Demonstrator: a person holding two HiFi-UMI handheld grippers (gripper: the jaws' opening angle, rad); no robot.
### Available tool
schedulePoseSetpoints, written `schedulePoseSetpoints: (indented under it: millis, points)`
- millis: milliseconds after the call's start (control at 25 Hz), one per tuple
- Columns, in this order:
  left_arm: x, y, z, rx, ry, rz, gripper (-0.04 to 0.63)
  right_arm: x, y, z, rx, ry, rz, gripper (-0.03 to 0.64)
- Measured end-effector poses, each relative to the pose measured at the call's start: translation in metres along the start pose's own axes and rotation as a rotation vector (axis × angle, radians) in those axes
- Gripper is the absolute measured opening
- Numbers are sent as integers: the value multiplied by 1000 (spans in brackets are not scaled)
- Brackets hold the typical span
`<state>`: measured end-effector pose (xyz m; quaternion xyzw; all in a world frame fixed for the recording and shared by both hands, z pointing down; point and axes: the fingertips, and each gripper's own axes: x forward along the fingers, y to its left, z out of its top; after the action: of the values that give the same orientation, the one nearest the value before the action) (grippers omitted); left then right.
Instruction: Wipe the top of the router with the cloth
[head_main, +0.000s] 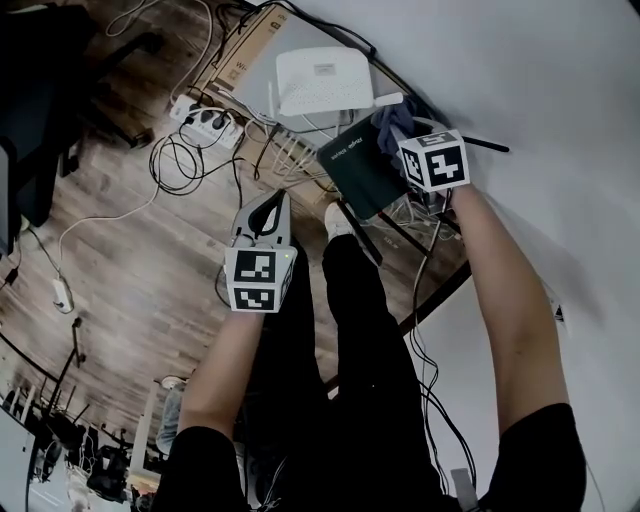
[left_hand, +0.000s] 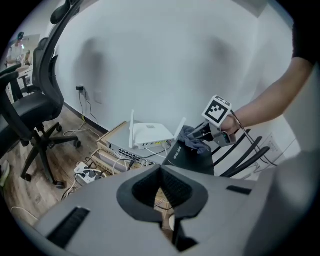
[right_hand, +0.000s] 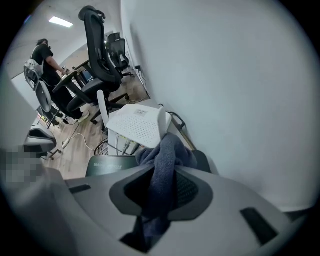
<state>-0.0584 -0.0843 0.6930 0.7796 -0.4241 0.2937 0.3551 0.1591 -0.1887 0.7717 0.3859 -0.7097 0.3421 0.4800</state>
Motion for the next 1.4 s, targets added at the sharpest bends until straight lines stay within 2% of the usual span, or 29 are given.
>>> schedulePoseSetpoints:
  millis: [240,480,640,760,920,1160,1280,1400]
  points:
    - [1,6,-10,-21,10,10,-2,2,22,0,-35,14,40,55]
    - [2,1,-14,-9,22,-7,-2,2,67,0,-80,24,158,66]
    - [1,4,-14,-5,21,-8,-2,4,114,-3,-178,44,262,66]
    - [1,8,-16,-4,19,-5,-2,5,139,-5,-274,50,307,66]
    - [-1,13,-19,-10,24,-1,-2,5,156,-5,-391,44,304,66]
    - [-3,15,-24,-13,28,-2,-2,2,159,-9,-440,50,310,66]
    - [-3,16,-25,-14,26,0,-2,0,159,-22,-498,97,341,66]
    - [-5,20,-26,-15,27,7,-2,-10,162,-46,-599,201,411,61]
